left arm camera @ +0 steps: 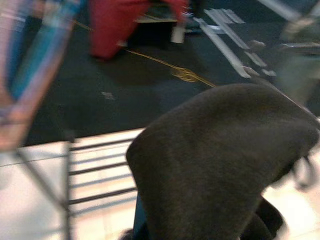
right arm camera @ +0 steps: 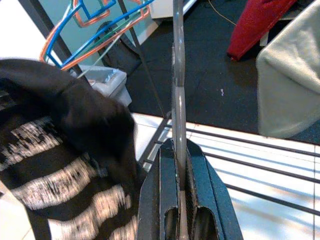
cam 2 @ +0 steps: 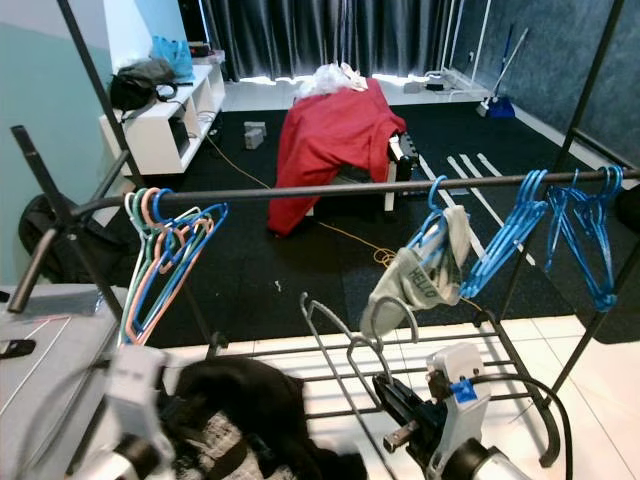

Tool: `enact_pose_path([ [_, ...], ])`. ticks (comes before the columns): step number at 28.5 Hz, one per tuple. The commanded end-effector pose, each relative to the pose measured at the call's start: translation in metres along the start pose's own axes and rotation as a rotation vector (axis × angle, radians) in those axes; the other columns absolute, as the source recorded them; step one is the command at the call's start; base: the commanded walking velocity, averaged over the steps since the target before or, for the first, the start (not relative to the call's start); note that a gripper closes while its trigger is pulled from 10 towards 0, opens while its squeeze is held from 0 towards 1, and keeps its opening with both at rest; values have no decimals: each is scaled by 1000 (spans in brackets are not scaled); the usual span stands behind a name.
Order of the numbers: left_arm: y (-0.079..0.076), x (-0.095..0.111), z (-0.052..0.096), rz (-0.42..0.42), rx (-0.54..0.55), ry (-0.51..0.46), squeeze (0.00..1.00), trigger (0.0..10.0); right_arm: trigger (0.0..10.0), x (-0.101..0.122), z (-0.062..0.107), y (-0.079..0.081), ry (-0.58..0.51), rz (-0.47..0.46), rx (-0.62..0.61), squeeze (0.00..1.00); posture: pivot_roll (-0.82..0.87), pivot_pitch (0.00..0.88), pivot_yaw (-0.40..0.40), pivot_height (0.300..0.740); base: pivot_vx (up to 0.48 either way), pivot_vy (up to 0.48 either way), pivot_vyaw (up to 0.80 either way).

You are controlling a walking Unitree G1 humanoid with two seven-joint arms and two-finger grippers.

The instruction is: Hang hanger

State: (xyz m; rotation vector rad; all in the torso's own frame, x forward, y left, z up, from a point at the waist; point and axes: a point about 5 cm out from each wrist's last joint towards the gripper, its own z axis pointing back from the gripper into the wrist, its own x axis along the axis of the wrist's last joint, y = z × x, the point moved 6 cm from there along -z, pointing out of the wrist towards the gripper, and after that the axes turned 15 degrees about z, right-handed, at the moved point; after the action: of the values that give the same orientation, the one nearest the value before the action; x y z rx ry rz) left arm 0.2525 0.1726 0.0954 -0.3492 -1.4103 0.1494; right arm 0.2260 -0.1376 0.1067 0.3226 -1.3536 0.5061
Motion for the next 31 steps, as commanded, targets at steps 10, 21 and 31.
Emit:
enact_pose_path([
  [10,-22,-7,5,-67,-57,41,0,10000,10000,4,3,12,-38,-37,-28,0,-76,0,-13,740,-198,0,642],
  [21,-30,-8,3,92,-143,45,0,10000,10000,3,3,16,-42,-36,-26,0,-77,0,-9,740,0,0,638],
  [31,-32,-8,1,141,-158,36,0,10000,10000,2,2,23,-44,-39,14,0,-62,0,-18,740,0,0,638],
])
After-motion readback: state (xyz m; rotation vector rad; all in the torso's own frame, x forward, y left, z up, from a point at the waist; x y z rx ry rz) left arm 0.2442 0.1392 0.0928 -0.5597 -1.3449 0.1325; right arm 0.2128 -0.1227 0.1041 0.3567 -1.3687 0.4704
